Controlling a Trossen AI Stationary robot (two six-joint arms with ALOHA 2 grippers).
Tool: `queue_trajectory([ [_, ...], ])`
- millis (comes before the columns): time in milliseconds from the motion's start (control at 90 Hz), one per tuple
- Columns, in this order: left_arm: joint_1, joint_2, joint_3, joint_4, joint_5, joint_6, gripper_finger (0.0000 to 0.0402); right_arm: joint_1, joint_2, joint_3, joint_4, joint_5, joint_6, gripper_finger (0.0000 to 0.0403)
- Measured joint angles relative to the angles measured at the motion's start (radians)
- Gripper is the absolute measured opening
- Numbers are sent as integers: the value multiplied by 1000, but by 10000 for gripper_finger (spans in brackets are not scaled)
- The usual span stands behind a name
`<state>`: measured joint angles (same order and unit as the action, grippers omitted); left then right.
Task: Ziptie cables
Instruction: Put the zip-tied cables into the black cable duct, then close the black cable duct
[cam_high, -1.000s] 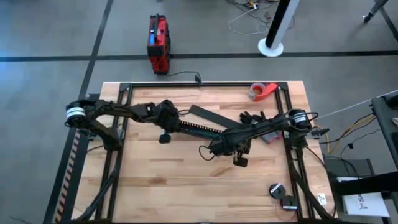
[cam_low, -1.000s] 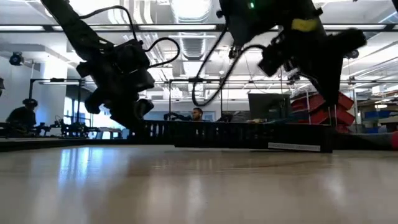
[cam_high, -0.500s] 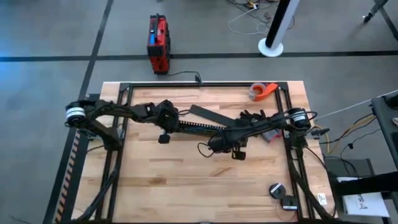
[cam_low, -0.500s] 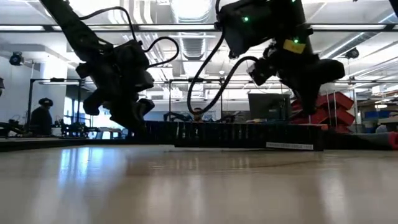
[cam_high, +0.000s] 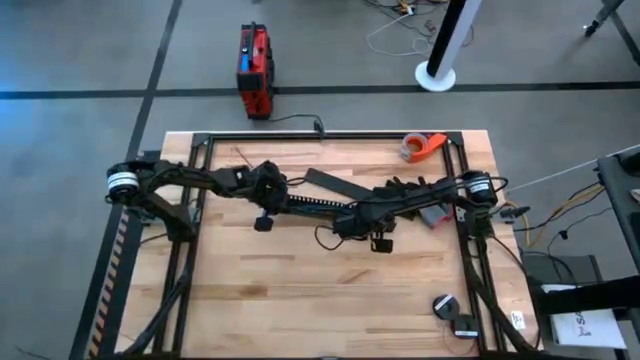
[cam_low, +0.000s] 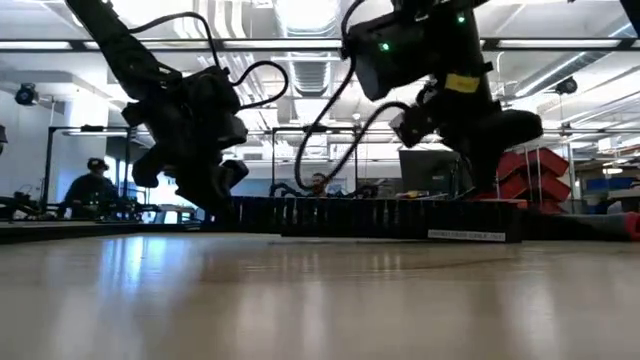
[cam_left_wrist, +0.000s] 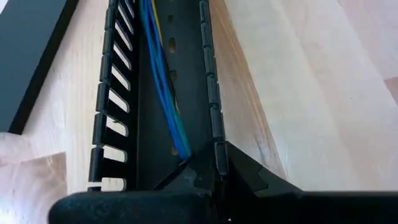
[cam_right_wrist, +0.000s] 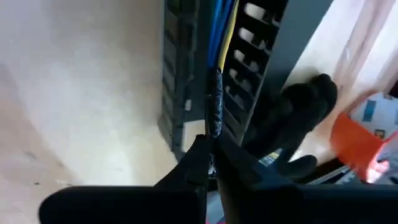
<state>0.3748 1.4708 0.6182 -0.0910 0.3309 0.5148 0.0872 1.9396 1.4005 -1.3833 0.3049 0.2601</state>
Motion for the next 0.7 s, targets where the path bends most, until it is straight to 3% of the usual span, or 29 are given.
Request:
queue_trajectory([
  [133,0,0,0,-7,0,0,1,-1,0,-46,-1,13,-8,47],
  [322,1,0,0,-15,-12,1,1,2,1,-64,-3,-43,58,129],
  [444,3,0,0,-16,-87,0,1,14,-18,-35,-14,-96,82,172],
  [544,7,0,0,-27,-149,-15,1,33,-62,-28,-40,-72,120,191],
  [700,13,-21,0,-81,-157,-30,1,46,-172,-69,-25,2,257,198],
])
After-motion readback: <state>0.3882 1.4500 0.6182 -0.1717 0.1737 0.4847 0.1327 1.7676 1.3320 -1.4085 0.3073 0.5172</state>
